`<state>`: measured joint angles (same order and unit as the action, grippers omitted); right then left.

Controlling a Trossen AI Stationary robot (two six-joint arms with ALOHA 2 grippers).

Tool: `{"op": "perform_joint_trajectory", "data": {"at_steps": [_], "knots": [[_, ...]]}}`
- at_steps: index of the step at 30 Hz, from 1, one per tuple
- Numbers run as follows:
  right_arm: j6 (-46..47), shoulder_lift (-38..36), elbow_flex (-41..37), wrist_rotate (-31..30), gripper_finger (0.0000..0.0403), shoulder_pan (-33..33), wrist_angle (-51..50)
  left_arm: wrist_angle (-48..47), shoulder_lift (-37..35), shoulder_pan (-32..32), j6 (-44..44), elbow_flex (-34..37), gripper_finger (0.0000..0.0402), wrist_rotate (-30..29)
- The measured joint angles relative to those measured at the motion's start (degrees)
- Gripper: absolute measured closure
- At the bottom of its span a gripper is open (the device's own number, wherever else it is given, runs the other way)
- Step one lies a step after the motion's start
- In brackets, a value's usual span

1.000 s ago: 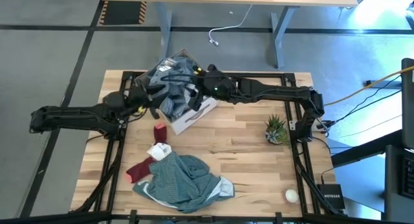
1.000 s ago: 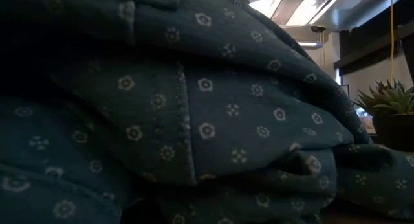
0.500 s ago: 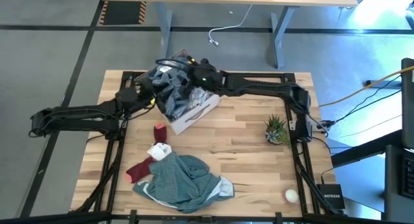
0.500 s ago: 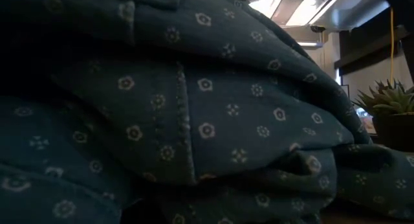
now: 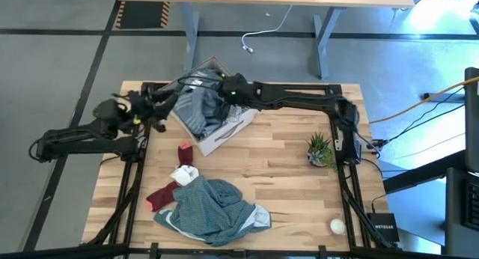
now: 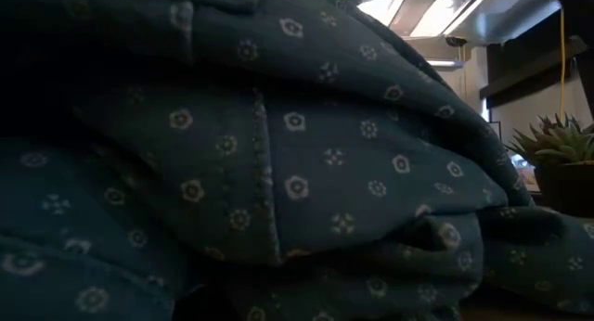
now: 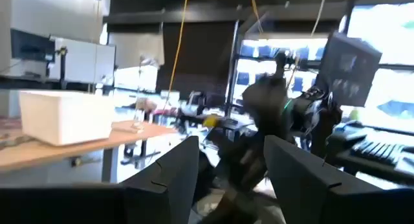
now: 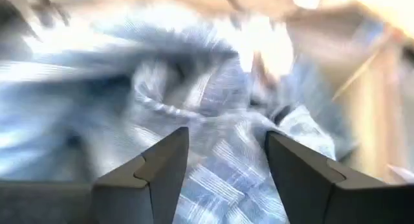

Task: Sort clothes
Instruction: Put the blue striped shirt into the laundry organizer, then put the green patterned shirt into the laundry organizer

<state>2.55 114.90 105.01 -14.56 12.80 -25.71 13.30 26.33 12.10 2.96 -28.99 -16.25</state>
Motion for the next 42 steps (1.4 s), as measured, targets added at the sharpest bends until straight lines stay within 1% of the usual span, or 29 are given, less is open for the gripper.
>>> {"op": "perform_joint_trajectory", "data": {"at_steps": [3, 8, 10, 13, 16, 18, 22, 25, 27, 29, 35, 36, 37, 42], "knots": [[-2.55, -4.56, 2.87, -2.04, 0.018, -2.44, -1.42, -2.25, -2.8, -0.73, 0.12, -0.02, 0.0231, 0.0], [-4.39, -10.93, 4.44, -2.3, 0.018, -8.31, -6.35, -5.6, -4.74, -1.03, 2.09, -0.02, 0.0231, 0.0], [-4.57, -12.75, 4.52, -0.97, 0.018, -11.31, -9.08, -6.95, -4.83, -1.03, 3.09, -0.02, 0.0231, 0.0], [-4.59, -13.24, 4.39, 2.67, 0.018, -16.1, -14.66, -7.33, -4.8, -1.03, 4.17, -0.02, 0.0231, 0.0], [-4.6, -12.43, 0.51, 4.27, 0.018, -20.82, -15.61, -7.27, -4.82, -1.03, 4.51, -0.02, 0.0231, -0.01], [-4.62, -11.91, -3.62, 4.61, 0.018, -23.3, -13.94, -7.25, -4.81, -1.03, 5.31, -0.02, 0.0231, -0.02], [-4.62, -10.26, -11.09, 6.04, 0.018, -26.32, -4.26, -7.27, -4.81, -1.03, 6.29, -0.02, 0.0231, -0.02], [-4.08, -7.68, -14.26, 6.29, 0.018, -27.25, 3.92, -7.77, -4.81, -1.03, 6.81, -0.02, 0.0231, -0.02], [-2.62, -5.55, -14.38, 6.73, 0.018, -27.75, 6.76, -8.02, -4.81, -1.03, 6.6, -0.02, 0.0231, -0.02], [-0.78, -3.41, -14.31, 8.76, 0.018, -27.83, 8.94, -7.98, -4.81, -1.03, 6.08, -0.02, 0.0231, -0.02], [7.71, 2.4, -14.38, 22.84, 0.018, -27.67, 12.98, -8.43, -4.81, -1.03, 6.14, -0.02, 0.0231, -0.02], [8.51, 2.88, -14.38, 24.24, 0.018, -27.68, 13.74, -8.55, -4.81, -1.03, 6.23, -0.02, 0.0231, -0.02], [9.27, 3.28, -14.38, 24.51, 0.018, -27.72, 14.1, -8.39, -4.81, -1.03, 6.35, -0.02, 0.0231, -0.02], [11.12, 5.16, -14.34, 21.85, 0.018, -27.72, 13.06, -8.46, -4.81, -1.03, 7.13, -0.02, 0.0231, -0.02]]}}
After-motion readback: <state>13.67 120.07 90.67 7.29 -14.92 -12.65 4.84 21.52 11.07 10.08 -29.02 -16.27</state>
